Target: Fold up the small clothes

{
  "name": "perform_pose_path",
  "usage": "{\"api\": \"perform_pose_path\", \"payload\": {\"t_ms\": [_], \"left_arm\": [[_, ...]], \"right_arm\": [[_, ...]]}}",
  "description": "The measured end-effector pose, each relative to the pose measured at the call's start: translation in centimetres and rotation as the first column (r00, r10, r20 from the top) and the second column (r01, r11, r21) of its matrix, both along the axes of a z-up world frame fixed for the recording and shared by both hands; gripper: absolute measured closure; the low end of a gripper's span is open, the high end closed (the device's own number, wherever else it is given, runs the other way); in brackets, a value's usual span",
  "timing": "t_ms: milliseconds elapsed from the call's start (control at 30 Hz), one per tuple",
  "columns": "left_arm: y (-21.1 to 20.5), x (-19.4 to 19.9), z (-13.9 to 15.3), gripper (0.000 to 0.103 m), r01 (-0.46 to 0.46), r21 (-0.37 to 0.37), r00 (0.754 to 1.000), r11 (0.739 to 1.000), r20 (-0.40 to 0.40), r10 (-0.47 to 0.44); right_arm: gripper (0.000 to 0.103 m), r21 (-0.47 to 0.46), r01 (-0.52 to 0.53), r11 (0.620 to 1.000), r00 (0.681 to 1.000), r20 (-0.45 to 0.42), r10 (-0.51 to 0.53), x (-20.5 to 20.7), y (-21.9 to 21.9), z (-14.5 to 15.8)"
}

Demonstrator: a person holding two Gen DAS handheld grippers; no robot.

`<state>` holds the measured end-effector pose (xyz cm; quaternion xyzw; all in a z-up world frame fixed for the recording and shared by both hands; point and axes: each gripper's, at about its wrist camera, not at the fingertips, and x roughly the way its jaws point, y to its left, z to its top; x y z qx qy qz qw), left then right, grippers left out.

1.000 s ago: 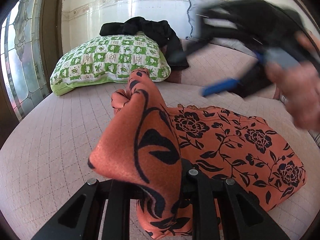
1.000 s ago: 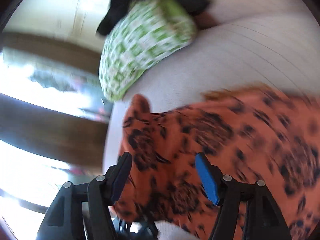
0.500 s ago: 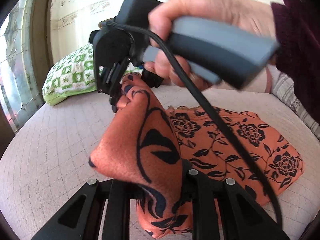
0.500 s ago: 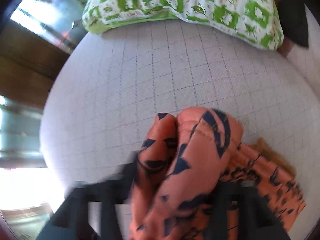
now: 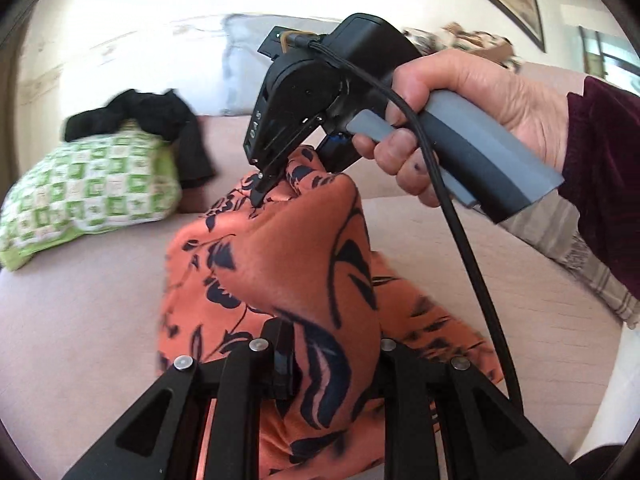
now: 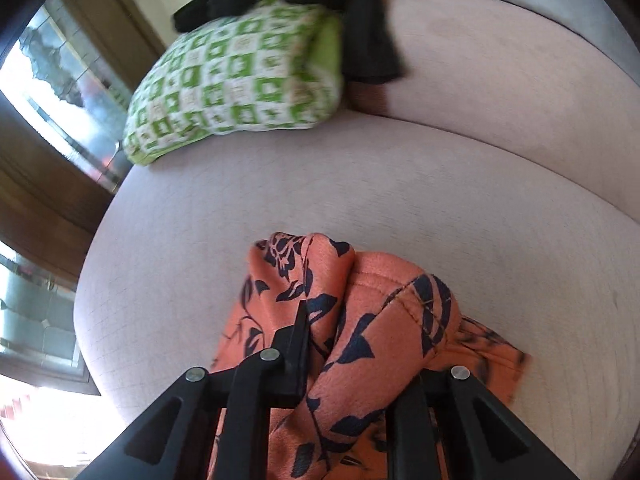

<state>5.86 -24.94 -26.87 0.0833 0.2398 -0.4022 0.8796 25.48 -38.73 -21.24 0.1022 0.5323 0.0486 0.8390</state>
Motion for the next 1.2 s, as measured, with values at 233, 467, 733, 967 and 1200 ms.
{"api": "perform_pose_path", "payload": {"t_ms": [233, 467, 733, 967, 1200], "left_arm": [[-7.3, -1.3, -2.8, 0.079, 0.085, 0.156, 0.996, 0.984, -0.021, -0.083], [-8.5, 0.6, -3.1, 0.048, 0.19, 0.239, 0.97, 0.952, -0.193, -0.145], [-3.1, 1.6, 0.3, 0.029, 0.398, 0.231, 0.917, 0.888, -0.143, -0.373], [6.0, 7.1, 3.5, 0.025, 0.31, 0.007, 0.947, 0.951, -0.096, -0.308], [5.7, 11.6, -0.6, 0.026, 0.095, 0.119, 0.949, 0.988, -0.31, -0.054]], "right_arm": [[0.088, 0.078, 0.129, 0.989, 0.991, 0.013, -0.131, -3.3, -10.0, -4.0], [0.082, 0.209, 0.23, 0.951, 0.956, 0.133, -0.26, -4.2, -14.2, -9.1], [0.048, 0.236, 0.364, 0.901, 0.892, 0.191, -0.41, -8.9, -17.1, -9.5], [0.048, 0.198, 0.328, 0.924, 0.858, 0.348, -0.379, -15.1, -13.8, -4.4], [0.07, 0.118, 0.22, 0.968, 0.925, 0.291, -0.246, -13.1, -3.9, -4.3]]}}
